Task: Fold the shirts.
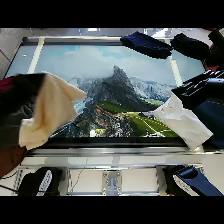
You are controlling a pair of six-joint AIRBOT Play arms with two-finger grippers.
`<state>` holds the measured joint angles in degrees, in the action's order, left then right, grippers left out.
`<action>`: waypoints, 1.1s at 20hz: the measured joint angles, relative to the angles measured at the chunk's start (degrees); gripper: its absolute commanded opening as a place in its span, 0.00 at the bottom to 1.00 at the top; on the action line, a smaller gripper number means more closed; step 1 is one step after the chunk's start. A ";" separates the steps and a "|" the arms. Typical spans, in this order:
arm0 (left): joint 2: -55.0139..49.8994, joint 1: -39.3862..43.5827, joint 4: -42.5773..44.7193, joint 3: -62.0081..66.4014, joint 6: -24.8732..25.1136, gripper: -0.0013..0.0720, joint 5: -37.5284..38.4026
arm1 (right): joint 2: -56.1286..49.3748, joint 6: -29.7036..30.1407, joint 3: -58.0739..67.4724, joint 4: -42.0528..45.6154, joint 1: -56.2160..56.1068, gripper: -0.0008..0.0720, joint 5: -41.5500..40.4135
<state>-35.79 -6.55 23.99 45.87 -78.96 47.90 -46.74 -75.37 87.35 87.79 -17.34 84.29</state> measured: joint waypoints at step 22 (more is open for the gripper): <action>-59.08 40.33 -3.19 37.90 16.22 0.98 -5.11 | -4.52 0.74 -0.04 6.12 0.02 0.61 -6.38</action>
<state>-94.87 33.78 20.80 83.77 -62.74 42.78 -51.27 -74.63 87.31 93.91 -17.32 77.91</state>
